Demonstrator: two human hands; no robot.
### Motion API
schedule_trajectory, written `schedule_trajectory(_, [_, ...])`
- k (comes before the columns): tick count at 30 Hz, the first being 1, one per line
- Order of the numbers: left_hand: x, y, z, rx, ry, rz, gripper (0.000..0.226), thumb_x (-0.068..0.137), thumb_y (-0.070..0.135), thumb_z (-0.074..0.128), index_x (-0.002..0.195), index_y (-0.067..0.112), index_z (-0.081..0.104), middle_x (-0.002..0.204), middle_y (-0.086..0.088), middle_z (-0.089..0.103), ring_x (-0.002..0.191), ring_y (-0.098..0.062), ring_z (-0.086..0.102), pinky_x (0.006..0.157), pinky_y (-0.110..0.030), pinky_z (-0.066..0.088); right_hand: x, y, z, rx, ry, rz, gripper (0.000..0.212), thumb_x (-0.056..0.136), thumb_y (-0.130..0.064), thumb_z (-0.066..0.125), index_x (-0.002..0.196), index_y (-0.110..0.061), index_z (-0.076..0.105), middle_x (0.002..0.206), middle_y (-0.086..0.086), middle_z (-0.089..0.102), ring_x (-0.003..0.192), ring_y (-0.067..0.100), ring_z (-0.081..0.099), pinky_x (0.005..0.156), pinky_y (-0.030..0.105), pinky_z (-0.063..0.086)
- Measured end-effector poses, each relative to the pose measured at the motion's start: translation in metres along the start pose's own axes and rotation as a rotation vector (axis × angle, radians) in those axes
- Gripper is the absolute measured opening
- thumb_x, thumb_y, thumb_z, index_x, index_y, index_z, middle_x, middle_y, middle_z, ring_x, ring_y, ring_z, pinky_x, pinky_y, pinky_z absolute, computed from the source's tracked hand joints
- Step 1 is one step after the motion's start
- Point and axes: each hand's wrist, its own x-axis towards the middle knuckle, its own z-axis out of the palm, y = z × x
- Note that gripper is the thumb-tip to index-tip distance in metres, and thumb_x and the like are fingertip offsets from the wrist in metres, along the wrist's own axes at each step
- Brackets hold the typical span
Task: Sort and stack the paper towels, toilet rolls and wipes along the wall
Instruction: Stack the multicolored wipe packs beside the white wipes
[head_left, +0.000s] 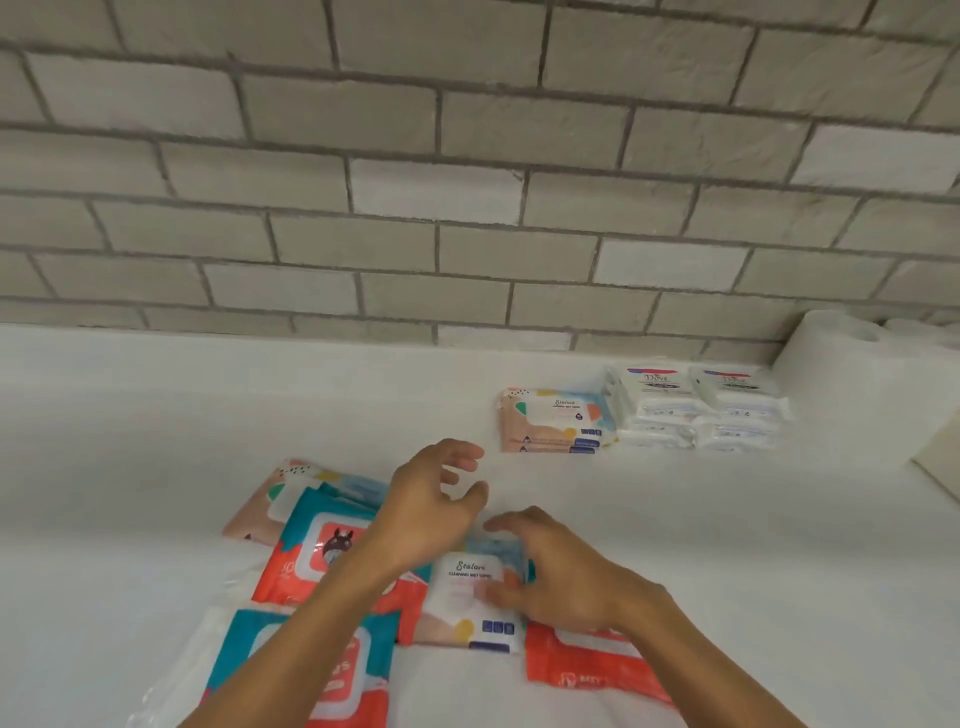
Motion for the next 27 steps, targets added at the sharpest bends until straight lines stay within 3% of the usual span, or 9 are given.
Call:
schedule_trajectory(3, [-0.028,-0.01,-0.009,-0.009,-0.011,0.033,0.029,0.086,0.017,0.069,0.109,0.032,0.064,0.106,0.015,0.065,0.098,-0.004,0.061,0.082,-0.019,0.053,-0.005,-0.004,0.016,-0.067,-0.061,0.015,0.088,0.072,-0.062,0.071,0.145,-0.036,0.029,0.135,-0.005,0.037,0.126,0.019,0.039,0.108,0.037,0.039])
schedule_trajectory(8, [-0.058,-0.034,-0.013,0.062,0.007,0.061,0.031,0.087,0.016,0.07,0.109,0.036,0.06,0.111,0.017,0.062,0.103,-0.001,0.056,0.082,-0.008,0.045,-0.003,-0.003,0.032,-0.207,-0.08,0.077,0.111,0.066,-0.063,0.074,0.152,-0.033,0.01,0.157,0.001,0.013,0.142,0.029,0.014,0.117,0.044,0.02])
schedule_trajectory(12, [-0.07,-0.044,-0.009,0.133,0.008,0.042,0.034,0.087,0.015,0.07,0.113,0.033,0.058,0.116,0.014,0.058,0.109,-0.005,0.054,0.095,-0.025,0.05,0.002,-0.002,0.035,-0.324,-0.034,0.074,0.114,0.061,-0.067,0.075,0.15,-0.027,0.016,0.144,0.001,0.025,0.128,0.025,0.025,0.111,0.04,0.024])
schedule_trajectory(15, [-0.075,-0.05,-0.007,0.165,0.009,0.048,0.035,0.087,0.015,0.069,0.118,0.028,0.058,0.114,0.014,0.054,0.11,-0.006,0.052,0.09,-0.012,0.044,0.007,-0.003,0.034,-0.326,-0.042,0.085,0.118,0.057,-0.067,0.078,0.149,-0.028,0.017,0.134,0.002,0.03,0.121,0.024,0.029,0.108,0.039,0.026])
schedule_trajectory(17, [-0.078,-0.052,-0.008,0.187,0.004,0.043,0.037,0.088,0.017,0.068,0.124,0.024,0.058,0.116,0.014,0.052,0.112,-0.005,0.05,0.088,-0.007,0.037,0.01,-0.005,0.031,-0.312,-0.04,0.08,0.113,0.055,-0.063,0.081,0.145,-0.028,0.023,0.127,0.002,0.033,0.116,0.023,0.032,0.105,0.036,0.03])
schedule_trajectory(22, [-0.082,-0.055,-0.007,0.189,-0.025,0.009,0.042,0.089,0.019,0.067,0.129,0.025,0.055,0.122,0.013,0.052,0.116,-0.006,0.049,0.097,-0.017,0.043,0.018,-0.011,0.017,-0.292,-0.013,0.006,0.085,0.053,-0.049,0.084,0.124,-0.023,0.045,0.112,0.0,0.034,0.102,0.02,0.042,0.092,0.033,0.045])
schedule_trajectory(27, [-0.083,-0.053,-0.005,0.179,-0.029,-0.011,0.046,0.09,0.022,0.068,0.132,0.026,0.051,0.124,0.016,0.047,0.115,-0.004,0.046,0.093,-0.014,0.043,0.019,-0.012,0.001,-0.237,-0.001,-0.049,0.085,0.051,-0.038,0.088,0.123,-0.018,0.047,0.113,-0.001,0.031,0.094,0.017,0.053,0.086,0.028,0.055])
